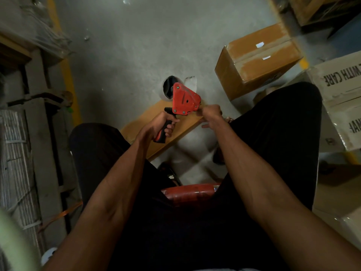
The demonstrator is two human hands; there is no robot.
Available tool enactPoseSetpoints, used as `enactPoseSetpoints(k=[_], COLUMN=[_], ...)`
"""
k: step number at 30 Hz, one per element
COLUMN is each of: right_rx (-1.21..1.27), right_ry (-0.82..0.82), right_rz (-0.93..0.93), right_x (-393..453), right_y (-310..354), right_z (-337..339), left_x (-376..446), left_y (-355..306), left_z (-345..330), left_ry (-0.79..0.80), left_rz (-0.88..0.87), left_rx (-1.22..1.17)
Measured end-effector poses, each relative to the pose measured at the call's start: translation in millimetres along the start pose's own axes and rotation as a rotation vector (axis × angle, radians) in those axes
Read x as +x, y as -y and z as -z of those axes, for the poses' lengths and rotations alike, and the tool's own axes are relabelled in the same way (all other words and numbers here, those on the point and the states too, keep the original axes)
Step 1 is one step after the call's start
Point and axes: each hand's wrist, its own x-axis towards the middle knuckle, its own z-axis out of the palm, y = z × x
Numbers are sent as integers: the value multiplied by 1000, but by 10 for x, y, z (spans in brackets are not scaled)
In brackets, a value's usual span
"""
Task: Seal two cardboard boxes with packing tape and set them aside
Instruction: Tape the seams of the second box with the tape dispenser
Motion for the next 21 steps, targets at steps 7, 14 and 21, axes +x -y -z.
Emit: enactPoseSetpoints(k=[7, 14, 21], right_rx=[-262, -420, -452], right_ry=[-129, -166, -193], right_rz=[266, 346, 327], right_x=[230, 640, 1183], right_y=[183, 561, 658], right_z=[14, 52, 55], left_x=[39, 147, 313], left_y=[-163, -266, -204], left_z=[114, 359, 563], left_ry=[-127, -227, -279], left_rz=[-214, -338, -359], left_rx=[311, 482, 558])
